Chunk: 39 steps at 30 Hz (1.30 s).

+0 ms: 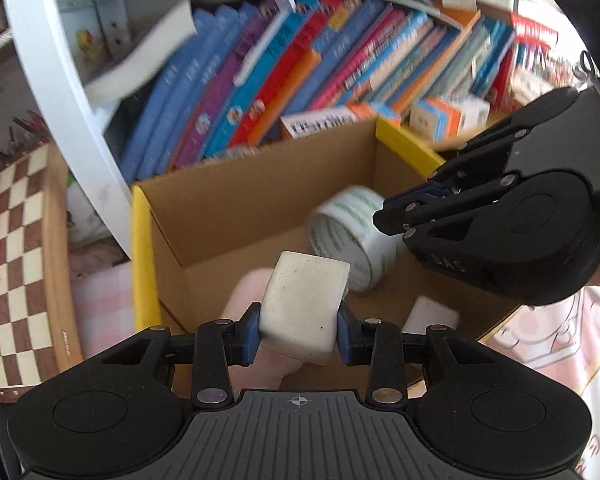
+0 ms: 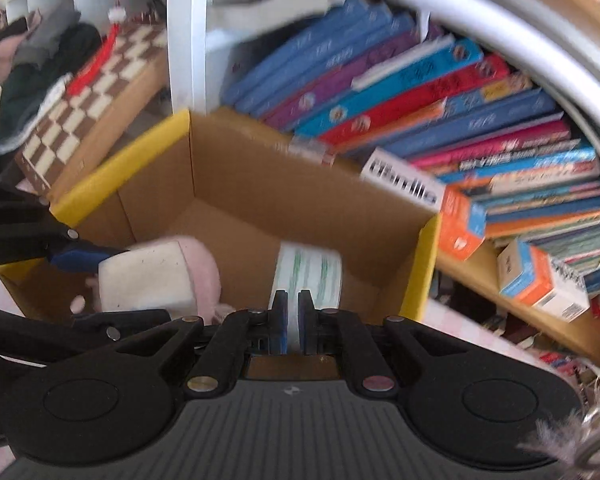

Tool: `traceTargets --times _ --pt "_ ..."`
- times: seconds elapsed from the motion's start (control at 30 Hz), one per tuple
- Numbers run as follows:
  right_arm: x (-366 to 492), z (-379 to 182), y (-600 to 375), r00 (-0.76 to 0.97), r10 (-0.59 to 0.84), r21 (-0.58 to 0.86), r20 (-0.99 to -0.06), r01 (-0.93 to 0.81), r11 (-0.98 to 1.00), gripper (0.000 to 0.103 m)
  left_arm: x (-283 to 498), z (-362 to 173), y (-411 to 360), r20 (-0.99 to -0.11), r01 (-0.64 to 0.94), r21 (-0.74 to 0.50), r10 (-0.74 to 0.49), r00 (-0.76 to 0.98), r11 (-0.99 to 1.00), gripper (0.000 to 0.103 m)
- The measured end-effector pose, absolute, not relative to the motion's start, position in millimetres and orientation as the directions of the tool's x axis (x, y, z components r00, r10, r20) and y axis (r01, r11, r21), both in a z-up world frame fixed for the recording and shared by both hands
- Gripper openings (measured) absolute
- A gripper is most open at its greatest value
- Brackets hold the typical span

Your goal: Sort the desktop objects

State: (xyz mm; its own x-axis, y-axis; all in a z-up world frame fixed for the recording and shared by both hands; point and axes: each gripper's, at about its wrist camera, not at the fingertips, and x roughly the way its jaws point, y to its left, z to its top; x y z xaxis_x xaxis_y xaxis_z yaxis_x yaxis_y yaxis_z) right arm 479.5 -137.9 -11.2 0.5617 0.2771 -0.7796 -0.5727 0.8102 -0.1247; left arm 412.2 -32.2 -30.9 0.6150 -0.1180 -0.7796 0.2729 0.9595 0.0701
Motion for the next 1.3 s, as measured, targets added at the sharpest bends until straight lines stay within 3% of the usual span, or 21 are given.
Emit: traceTargets --times 0.33,0.4,0.47,0.5,0.63,0.8,0.97,1.3 --pt "487.9 -38.4 -144.5 0.489 0.257 -0.086 -0.834 -0.575 0.813 0.007 424.2 -41.6 -22.8 -0.807 0.26 0.013 -0.144 0.573 0.966 0.042" --pt "485.8 -37.3 -145.5 0.484 0.272 -0.071 -0.832 -0.579 0.812 0.012 423.6 -41.3 -21.1 -0.808 0.251 0.006 -0.143 0.571 0.968 0.046" --pt "482.7 -33.9 -145.6 0.489 0.283 -0.067 -0.825 -0.582 0.811 0.025 421.9 -38.2 -21.1 -0.804 0.24 0.017 -0.129 0.58 0.971 0.06" --pt "479.8 -30.9 -145.7 0.501 0.282 -0.074 -0.818 -0.579 0.812 0.026 421.1 -36.7 -21.1 -0.802 0.234 0.022 -0.122 0.584 0.972 0.064" --pt "469.8 -17.4 -151.9 0.54 0.297 -0.08 -0.788 -0.567 0.82 0.054 411.3 -27.3 -21.3 -0.782 0.251 0.038 -0.127 0.61 0.967 0.082" --pt "456.9 2.7 -162.7 0.585 0.314 -0.077 -0.748 -0.546 0.834 0.063 391.2 -5.9 -27.4 -0.723 0.28 0.075 -0.142 0.677 0.957 0.091" --pt "436.2 27.5 -175.0 0.644 0.336 -0.065 -0.687 -0.515 0.855 0.082 364.2 18.3 -32.8 -0.643 0.28 0.136 -0.13 0.755 0.95 0.098" --pt "376.5 52.2 -206.4 0.672 0.394 -0.005 -0.627 -0.509 0.861 0.086 297.6 48.8 -21.3 -0.566 0.196 0.094 -0.109 0.817 0.976 0.1"
